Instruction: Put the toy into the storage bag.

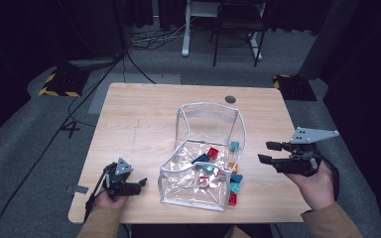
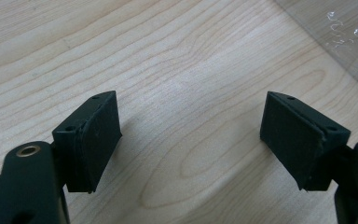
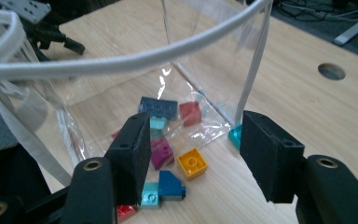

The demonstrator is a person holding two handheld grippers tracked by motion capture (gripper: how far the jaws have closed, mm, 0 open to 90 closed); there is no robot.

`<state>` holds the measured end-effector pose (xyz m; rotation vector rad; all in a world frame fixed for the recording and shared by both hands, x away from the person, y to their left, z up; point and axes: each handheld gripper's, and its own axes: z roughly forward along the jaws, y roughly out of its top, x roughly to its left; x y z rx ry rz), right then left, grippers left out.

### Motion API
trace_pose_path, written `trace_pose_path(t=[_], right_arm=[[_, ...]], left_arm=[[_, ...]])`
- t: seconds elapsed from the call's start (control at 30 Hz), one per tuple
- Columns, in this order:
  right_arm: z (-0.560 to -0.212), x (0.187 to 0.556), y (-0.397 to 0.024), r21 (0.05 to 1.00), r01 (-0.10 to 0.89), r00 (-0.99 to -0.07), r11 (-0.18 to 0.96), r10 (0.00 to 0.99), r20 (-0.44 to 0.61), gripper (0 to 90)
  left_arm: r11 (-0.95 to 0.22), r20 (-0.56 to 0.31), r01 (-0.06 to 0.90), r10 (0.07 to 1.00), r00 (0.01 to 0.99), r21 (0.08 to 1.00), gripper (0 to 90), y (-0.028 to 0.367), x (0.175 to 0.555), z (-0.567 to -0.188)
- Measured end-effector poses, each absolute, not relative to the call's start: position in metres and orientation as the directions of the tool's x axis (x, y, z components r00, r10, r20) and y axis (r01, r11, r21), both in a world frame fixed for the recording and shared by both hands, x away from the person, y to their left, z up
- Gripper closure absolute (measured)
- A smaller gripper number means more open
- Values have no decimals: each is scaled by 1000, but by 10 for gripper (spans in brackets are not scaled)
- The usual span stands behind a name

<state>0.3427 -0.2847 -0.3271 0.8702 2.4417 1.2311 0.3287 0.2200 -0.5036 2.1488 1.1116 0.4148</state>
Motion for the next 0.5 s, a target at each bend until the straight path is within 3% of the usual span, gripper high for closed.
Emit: trace_pose_path(t=[0.5], right_arm=[[-393, 354, -263, 717, 472, -783, 513, 618, 73, 433]], left_arm=[[-410, -26, 596, 810, 587, 691, 203, 220, 329, -504]])
